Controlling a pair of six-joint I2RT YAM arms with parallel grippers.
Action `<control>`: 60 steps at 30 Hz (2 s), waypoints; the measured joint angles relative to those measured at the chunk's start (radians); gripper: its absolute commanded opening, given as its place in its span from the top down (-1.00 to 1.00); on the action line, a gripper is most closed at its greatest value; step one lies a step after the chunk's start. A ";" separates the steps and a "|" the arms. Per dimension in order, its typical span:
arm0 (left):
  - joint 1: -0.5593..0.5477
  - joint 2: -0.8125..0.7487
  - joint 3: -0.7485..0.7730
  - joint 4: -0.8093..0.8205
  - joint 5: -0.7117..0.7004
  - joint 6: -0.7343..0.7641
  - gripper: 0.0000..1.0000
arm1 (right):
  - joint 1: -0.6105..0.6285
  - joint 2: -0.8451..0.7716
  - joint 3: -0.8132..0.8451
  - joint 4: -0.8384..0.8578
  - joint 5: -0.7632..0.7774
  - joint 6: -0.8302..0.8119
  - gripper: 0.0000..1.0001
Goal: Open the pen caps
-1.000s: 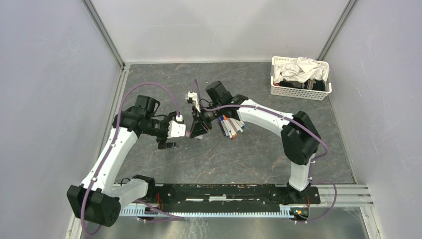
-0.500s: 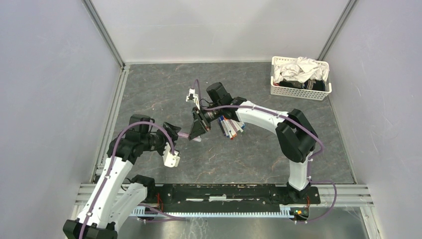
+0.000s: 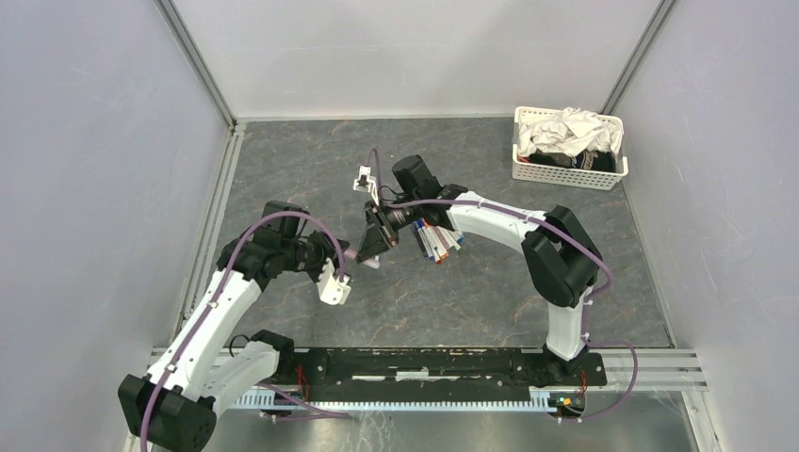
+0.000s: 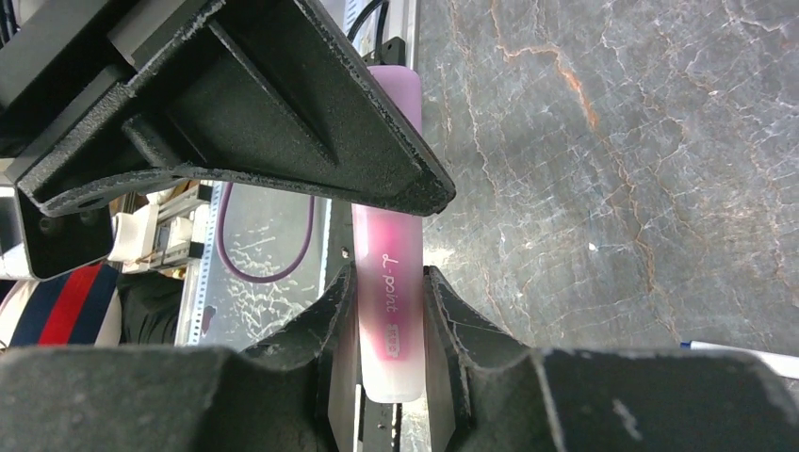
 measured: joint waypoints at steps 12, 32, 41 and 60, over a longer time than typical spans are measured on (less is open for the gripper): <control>-0.037 0.057 0.098 -0.047 -0.051 -0.149 0.96 | 0.031 -0.020 0.021 -0.087 0.117 -0.108 0.07; -0.068 0.170 0.150 -0.030 -0.059 -0.257 0.95 | 0.046 -0.058 0.037 -0.244 0.261 -0.300 1.00; 0.086 0.209 0.179 -0.055 -0.080 -0.193 0.96 | -0.040 -0.219 -0.205 -0.216 0.352 -0.342 1.00; 0.120 0.369 0.214 -0.050 -0.137 -0.438 0.96 | -0.259 -0.337 -0.320 -0.257 0.929 -0.301 1.00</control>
